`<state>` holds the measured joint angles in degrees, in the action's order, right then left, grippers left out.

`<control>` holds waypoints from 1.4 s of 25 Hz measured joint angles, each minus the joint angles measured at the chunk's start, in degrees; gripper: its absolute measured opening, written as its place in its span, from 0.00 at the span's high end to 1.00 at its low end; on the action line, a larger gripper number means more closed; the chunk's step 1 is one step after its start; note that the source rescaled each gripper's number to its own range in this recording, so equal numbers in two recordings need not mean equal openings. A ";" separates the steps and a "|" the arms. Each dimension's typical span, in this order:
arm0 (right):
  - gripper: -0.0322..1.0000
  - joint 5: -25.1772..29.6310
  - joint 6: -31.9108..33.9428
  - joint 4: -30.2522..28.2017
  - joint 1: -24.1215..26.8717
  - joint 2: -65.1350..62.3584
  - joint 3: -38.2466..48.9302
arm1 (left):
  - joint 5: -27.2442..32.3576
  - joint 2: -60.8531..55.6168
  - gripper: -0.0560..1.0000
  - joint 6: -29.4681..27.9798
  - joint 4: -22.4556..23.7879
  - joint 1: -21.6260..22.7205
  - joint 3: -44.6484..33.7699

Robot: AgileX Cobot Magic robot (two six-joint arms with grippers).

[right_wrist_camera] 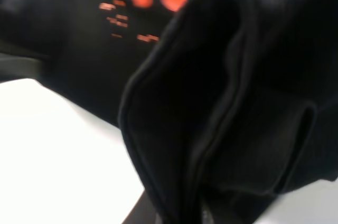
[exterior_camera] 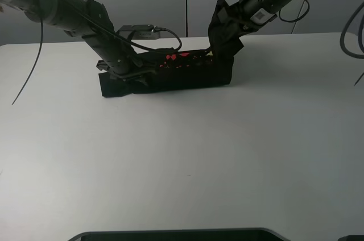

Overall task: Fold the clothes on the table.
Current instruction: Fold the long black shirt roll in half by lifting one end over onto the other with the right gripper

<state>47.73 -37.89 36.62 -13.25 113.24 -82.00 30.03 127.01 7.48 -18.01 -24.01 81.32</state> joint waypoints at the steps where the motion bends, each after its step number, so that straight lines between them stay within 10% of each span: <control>1: 0.91 -0.84 0.00 0.41 -1.41 0.00 0.00 | 0.11 0.00 0.29 0.79 -0.82 0.00 0.00; 35: 0.91 -14.78 -1.54 6.04 -14.21 4.12 -2.27 | 3.58 0.09 0.29 8.36 -7.60 -1.61 0.28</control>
<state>32.95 -39.43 42.66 -27.47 117.36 -84.27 33.61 127.10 15.84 -25.61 -25.62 81.60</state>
